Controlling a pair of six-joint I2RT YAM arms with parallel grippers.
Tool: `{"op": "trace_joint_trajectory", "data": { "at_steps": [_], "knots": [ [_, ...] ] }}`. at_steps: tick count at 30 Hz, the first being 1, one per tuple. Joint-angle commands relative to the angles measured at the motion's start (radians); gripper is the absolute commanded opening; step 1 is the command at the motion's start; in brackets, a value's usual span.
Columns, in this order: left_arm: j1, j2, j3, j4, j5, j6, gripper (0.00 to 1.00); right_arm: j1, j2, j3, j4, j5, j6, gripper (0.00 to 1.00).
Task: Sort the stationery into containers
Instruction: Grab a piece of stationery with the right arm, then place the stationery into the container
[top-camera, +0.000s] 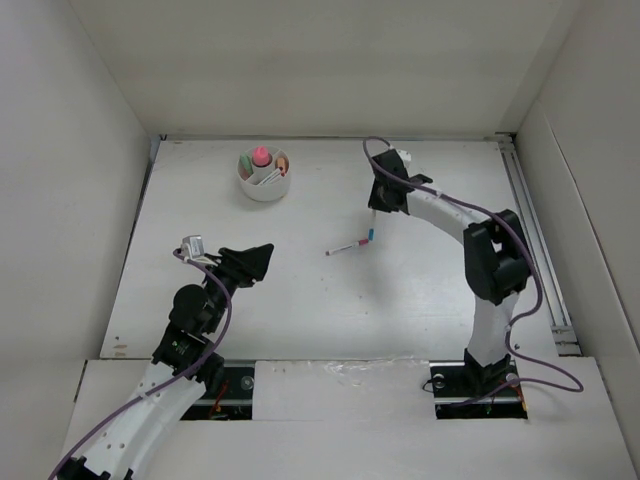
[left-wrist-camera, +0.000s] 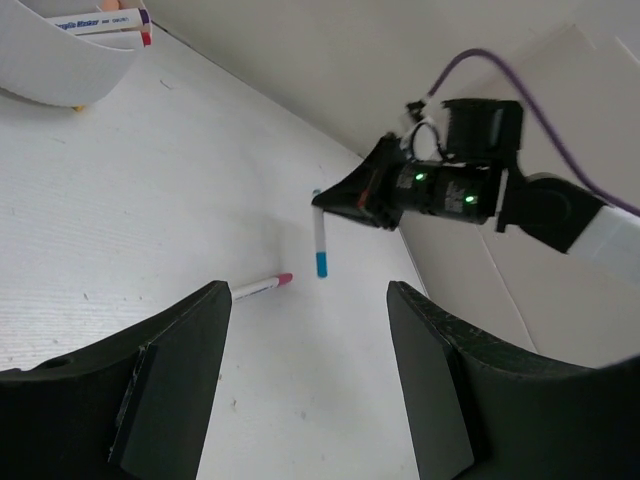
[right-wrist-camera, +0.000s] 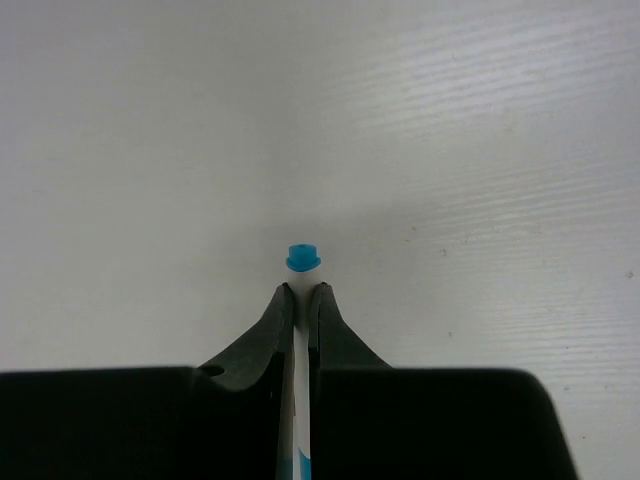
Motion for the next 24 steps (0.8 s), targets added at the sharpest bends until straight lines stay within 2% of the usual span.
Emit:
{"op": "trace_joint_trajectory", "data": {
  "at_steps": [1,3,7,13,17,21,24],
  "knots": [
    [0.002,0.005,-0.006,0.056,0.006,0.001,0.60,0.015,-0.164,0.073,0.132,-0.053,-0.006,0.00],
    [0.002,0.005,-0.006,0.056,0.006,0.001,0.60,0.050,-0.175,0.082,0.219,-0.116,0.015,0.00],
    [0.002,0.005,-0.006,0.056,0.006,0.001,0.60,0.111,-0.166,0.147,0.353,-0.137,0.068,0.00],
    [0.002,-0.013,-0.006,0.035,-0.021,0.001,0.60,0.221,-0.040,0.271,0.540,0.020,0.085,0.00],
    [0.002,-0.024,0.004,0.003,-0.043,0.001,0.60,0.248,0.120,0.482,0.566,0.068,0.075,0.00],
    [0.002,-0.033,0.004,-0.017,-0.082,0.001,0.61,0.266,0.287,0.634,0.566,0.094,0.065,0.00],
    [0.002,-0.033,0.015,-0.062,-0.125,-0.012,0.61,0.266,0.350,0.725,0.577,0.129,0.054,0.00]
  ]
}}
